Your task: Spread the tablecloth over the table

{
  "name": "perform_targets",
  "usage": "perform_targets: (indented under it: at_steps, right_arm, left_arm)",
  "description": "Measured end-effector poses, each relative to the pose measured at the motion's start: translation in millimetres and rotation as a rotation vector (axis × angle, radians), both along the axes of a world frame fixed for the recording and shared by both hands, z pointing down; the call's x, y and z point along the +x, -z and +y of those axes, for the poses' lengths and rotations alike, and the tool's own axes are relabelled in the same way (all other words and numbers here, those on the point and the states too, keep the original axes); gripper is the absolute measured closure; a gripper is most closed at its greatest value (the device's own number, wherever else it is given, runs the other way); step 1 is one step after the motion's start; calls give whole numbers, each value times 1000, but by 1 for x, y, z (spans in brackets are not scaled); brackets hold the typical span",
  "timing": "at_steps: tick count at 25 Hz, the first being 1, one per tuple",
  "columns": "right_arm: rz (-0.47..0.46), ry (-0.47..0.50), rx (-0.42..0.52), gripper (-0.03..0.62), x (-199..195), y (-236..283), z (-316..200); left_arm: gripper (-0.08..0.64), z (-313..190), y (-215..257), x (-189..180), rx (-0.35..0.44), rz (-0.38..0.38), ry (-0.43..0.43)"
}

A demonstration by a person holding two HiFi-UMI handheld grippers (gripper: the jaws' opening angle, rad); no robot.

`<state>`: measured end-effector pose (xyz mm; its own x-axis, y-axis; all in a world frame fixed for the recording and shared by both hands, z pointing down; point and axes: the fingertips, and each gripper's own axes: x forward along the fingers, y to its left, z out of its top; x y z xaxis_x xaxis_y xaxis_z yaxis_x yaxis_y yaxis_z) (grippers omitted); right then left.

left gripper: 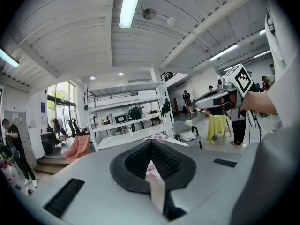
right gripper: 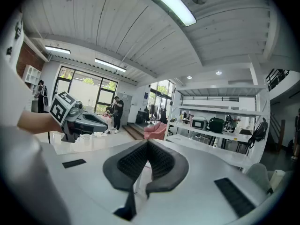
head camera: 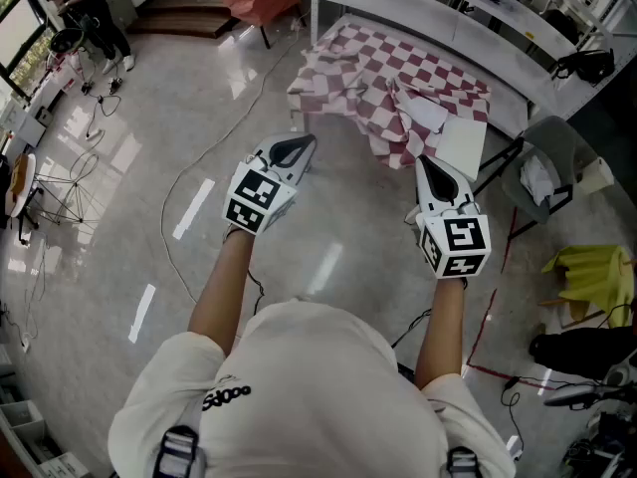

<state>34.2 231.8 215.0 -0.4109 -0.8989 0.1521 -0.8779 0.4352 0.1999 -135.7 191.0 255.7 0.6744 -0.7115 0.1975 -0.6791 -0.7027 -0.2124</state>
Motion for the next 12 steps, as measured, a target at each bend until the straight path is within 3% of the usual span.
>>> perform_targets:
  at_steps: [12]
  right_arm:
    - [-28,8,5,571,24,-3,4]
  left_arm:
    - [534,12,-4,13,-11,10,44]
